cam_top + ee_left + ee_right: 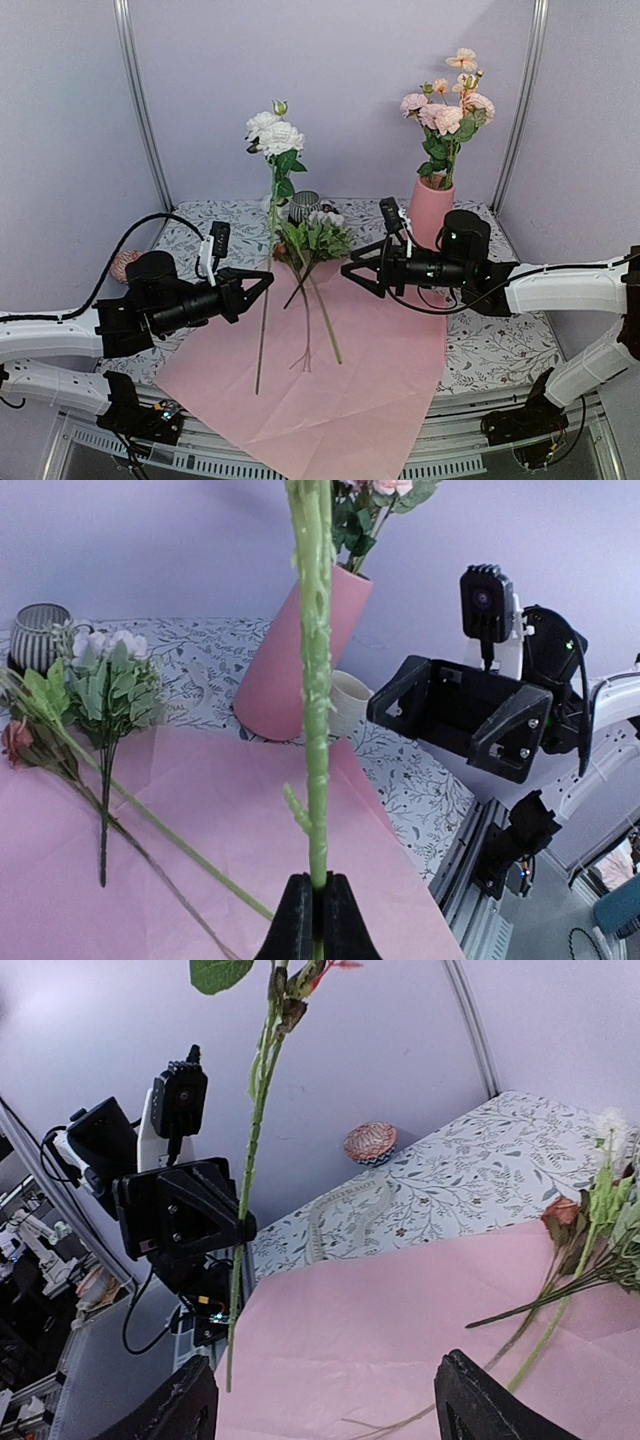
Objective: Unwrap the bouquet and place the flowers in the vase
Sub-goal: Pass from the left arm to the right
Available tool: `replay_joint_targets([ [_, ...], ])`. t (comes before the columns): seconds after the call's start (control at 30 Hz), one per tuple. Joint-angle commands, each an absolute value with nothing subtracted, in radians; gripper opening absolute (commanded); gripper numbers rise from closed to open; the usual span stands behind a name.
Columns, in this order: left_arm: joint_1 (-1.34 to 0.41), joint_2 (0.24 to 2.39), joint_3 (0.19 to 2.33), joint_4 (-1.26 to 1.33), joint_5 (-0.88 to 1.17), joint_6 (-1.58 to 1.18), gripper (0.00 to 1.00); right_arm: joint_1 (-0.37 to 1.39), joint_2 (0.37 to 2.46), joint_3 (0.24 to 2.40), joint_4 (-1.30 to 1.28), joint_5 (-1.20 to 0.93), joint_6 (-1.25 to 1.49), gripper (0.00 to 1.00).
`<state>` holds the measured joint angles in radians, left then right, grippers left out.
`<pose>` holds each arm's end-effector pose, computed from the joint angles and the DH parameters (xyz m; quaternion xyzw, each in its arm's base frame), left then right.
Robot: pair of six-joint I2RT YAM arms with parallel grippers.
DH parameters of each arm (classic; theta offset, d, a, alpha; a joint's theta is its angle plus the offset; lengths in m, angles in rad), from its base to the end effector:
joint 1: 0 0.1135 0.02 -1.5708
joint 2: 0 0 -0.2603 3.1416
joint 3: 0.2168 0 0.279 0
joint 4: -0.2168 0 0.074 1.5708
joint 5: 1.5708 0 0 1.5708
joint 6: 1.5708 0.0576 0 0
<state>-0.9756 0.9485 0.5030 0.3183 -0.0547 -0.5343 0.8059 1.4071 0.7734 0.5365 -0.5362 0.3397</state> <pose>0.1542 -0.2222 0.2451 0.1466 0.7361 -0.4377 0.4951 0.2250 0.2769 0.2454 -0.3381 0.6537 0.5160 0.4382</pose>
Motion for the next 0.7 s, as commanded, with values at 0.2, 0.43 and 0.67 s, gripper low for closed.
replay_joint_targets([
  [0.2,-0.985,0.951,0.448,0.509,0.080,-0.487,0.00,0.933,1.389,0.824,0.566,-0.598,0.391,0.76],
  [0.43,-0.985,0.959,0.424,0.571,0.115,-0.493,0.00,0.975,1.421,0.844,0.616,-0.590,0.381,0.76],
  [0.67,-0.986,0.965,0.408,0.627,0.153,-0.493,0.00,0.995,1.481,0.874,0.700,-0.585,0.402,0.67],
])
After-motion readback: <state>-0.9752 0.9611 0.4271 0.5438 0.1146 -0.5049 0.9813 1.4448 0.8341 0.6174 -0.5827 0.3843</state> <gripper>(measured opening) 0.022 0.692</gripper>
